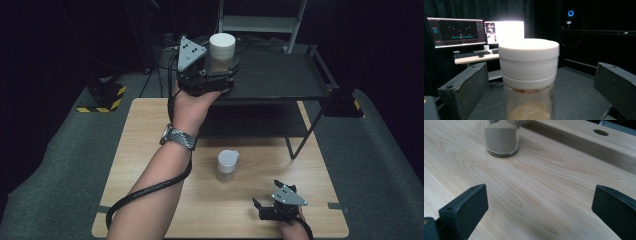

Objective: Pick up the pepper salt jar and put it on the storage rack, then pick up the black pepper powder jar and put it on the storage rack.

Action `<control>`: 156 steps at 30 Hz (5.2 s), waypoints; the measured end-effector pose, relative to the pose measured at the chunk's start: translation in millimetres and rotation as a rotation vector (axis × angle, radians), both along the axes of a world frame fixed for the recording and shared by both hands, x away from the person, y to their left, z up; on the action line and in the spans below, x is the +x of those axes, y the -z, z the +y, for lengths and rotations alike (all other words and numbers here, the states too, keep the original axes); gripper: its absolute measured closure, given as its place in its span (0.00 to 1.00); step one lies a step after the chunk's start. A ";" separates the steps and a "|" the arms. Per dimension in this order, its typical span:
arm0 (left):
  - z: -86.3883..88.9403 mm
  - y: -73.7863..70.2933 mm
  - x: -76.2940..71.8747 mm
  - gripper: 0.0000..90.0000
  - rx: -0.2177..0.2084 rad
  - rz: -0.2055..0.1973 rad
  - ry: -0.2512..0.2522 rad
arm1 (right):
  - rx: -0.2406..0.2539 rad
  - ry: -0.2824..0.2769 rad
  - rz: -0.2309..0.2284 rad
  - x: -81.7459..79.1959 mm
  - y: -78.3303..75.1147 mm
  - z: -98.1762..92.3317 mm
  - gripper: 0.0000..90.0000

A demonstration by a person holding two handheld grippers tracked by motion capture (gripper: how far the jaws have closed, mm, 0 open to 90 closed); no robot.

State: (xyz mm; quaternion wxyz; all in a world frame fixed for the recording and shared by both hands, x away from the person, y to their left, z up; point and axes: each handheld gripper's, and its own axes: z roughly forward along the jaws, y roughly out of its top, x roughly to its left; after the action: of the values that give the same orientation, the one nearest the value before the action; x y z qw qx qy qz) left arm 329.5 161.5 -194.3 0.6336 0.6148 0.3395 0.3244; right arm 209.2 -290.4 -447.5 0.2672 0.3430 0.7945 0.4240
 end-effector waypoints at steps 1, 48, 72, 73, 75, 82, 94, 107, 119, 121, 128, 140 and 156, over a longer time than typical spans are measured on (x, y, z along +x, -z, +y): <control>1.4 1.8 -3.3 0.00 0.006 -0.005 0.002 | 0.000 0.000 0.000 0.0 0.0 0.0 0.00; 60.0 104.5 -88.6 0.00 0.076 0.060 0.075 | -0.025 -0.003 -0.009 -1.3 -0.4 3.8 0.00; 77.6 199.1 -115.2 0.00 0.129 0.181 0.082 | -0.032 -0.002 -0.010 -1.6 -0.7 5.1 0.00; 78.4 202.7 -115.2 0.00 0.129 0.188 0.081 | -0.032 -0.001 -0.010 -1.8 -0.6 5.2 0.00; 80.2 208.0 -115.1 0.00 0.135 0.199 0.080 | -0.032 0.000 -0.010 -1.8 -0.7 5.4 0.00; 84.7 230.4 -117.2 0.00 0.159 0.259 0.069 | -0.036 0.002 -0.011 -2.0 -0.7 6.2 0.00; 89.8 255.4 -118.7 0.00 0.204 0.362 0.043 | -0.043 0.006 -0.018 -3.2 -0.4 7.7 0.00; 80.3 266.0 -114.3 0.00 0.329 0.413 0.051 | -0.057 0.020 -0.022 -4.6 -0.6 11.4 0.00; 62.3 260.9 -118.4 0.01 0.448 0.390 0.032 | -0.019 0.001 -0.029 -5.0 1.9 3.0 0.00; 62.0 260.3 -117.4 0.01 0.456 0.391 0.039 | -0.013 0.006 -0.022 -4.4 1.6 2.7 0.00; 67.7 259.5 -113.9 0.01 0.438 0.410 0.061 | -0.012 0.025 -0.031 -6.6 2.5 4.3 0.00; 63.9 257.6 -112.3 0.01 0.465 0.417 0.065 | -0.001 0.016 -0.037 -7.2 3.7 1.6 0.00; 64.9 257.6 -113.3 0.01 0.471 0.410 0.078 | 0.021 0.014 -0.064 -12.1 2.8 2.3 0.00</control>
State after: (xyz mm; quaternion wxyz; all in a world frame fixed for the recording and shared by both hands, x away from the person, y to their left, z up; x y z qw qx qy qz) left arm 216.2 226.3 -451.9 0.4042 0.8097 0.3521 0.2388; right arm 197.1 -288.1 -450.3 0.2917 0.3376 0.7787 0.4411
